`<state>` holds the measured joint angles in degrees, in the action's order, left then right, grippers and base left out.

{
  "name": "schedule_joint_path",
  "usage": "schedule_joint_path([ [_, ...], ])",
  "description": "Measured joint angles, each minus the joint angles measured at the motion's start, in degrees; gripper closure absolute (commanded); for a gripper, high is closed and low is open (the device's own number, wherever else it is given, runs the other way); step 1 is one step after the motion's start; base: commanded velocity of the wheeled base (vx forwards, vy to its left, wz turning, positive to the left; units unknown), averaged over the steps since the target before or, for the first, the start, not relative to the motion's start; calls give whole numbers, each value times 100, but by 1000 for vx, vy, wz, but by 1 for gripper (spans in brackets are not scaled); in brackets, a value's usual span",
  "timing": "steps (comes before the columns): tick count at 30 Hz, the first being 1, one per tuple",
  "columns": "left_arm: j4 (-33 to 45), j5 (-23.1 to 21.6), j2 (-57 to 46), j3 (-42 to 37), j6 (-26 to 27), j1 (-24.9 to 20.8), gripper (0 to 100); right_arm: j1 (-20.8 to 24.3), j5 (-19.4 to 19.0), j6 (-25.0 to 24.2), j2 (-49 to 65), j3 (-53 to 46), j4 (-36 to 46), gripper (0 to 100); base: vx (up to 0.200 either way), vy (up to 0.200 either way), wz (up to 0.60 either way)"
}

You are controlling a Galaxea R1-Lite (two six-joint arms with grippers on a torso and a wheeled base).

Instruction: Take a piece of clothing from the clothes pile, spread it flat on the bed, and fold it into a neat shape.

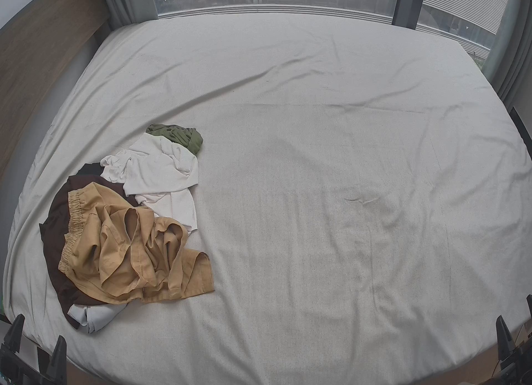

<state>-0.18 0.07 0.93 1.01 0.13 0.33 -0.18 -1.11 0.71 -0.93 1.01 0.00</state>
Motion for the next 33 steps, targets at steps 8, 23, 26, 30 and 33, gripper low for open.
schedule_joint_path([
  [8,2,6,0,0,-11,5,0,-6,-9,-9,0,0,0,0,0,0,0],
  [23,2,4,0,0,-13,5,0,-4,-20,51,0,0,-2,0,0,0,0],
  [26,2,4,0,0,-18,9,0,-2,-20,51,0,0,-16,0,0,0,0],
  [30,2,6,0,0,-16,9,0,0,-20,55,0,0,-22,0,0,0,0],
  [33,2,4,0,0,-13,9,0,0,-20,57,0,0,-22,0,0,0,0],
])
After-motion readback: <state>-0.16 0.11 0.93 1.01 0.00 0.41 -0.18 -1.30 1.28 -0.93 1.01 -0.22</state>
